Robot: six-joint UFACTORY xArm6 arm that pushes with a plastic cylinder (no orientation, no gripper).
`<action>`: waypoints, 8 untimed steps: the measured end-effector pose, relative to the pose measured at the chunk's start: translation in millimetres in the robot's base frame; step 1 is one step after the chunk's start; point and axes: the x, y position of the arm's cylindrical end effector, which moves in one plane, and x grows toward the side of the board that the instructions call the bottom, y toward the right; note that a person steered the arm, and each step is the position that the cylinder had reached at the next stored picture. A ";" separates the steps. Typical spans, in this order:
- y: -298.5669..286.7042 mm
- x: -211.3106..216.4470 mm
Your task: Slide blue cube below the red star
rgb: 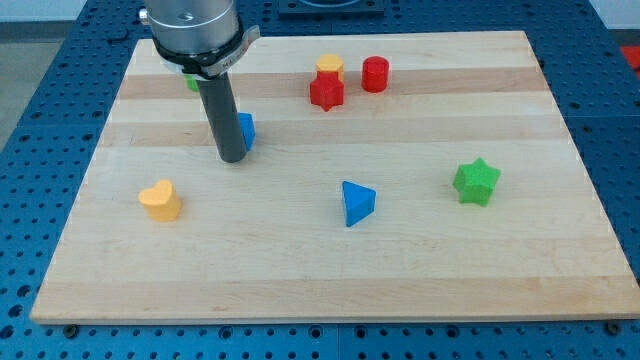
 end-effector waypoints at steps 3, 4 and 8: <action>-44.5 -31.2; -13.9 -38.9; 22.4 -21.5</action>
